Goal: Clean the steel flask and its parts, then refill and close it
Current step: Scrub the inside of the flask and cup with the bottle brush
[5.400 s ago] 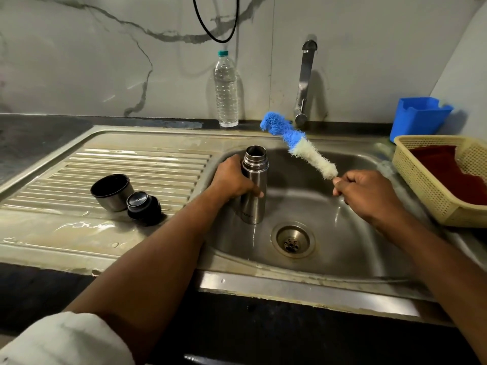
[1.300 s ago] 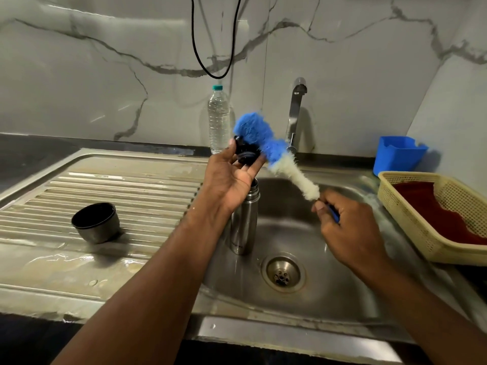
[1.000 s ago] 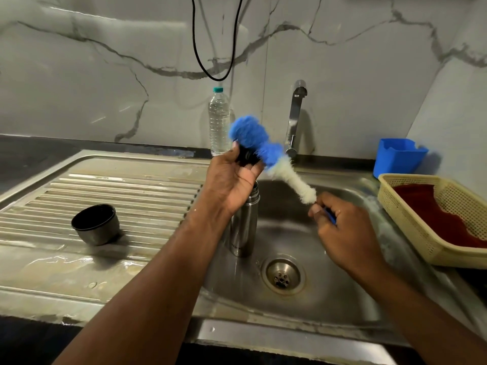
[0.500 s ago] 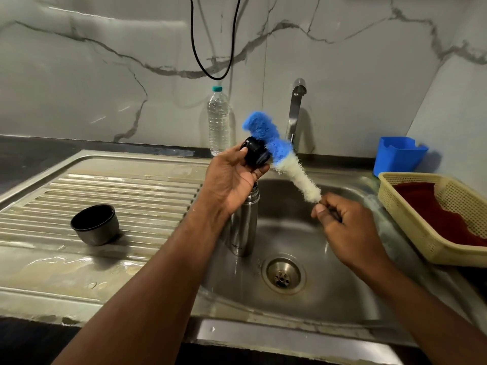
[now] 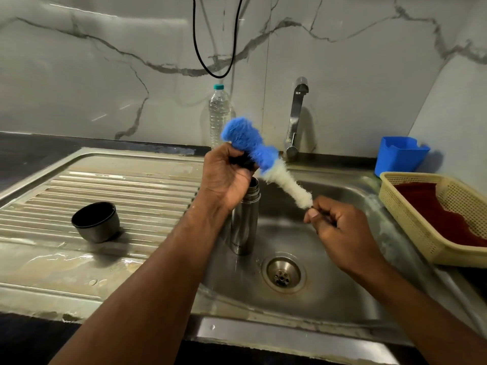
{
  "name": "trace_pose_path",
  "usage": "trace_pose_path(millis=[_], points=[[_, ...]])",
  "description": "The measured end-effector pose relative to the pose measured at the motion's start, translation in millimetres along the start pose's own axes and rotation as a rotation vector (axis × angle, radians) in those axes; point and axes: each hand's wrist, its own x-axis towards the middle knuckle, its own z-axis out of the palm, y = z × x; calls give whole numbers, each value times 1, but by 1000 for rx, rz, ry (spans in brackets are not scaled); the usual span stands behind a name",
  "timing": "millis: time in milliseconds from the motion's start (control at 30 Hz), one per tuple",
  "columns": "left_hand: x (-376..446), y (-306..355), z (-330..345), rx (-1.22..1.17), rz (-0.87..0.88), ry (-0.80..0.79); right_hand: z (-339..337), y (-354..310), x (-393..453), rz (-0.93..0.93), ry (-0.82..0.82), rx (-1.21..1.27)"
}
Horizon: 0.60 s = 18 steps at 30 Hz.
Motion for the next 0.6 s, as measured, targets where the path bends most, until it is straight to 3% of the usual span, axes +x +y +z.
trace_pose_path(millis=[600], points=[[1,-1,3,19,-15,30,-7,6,5,31,-28,67]])
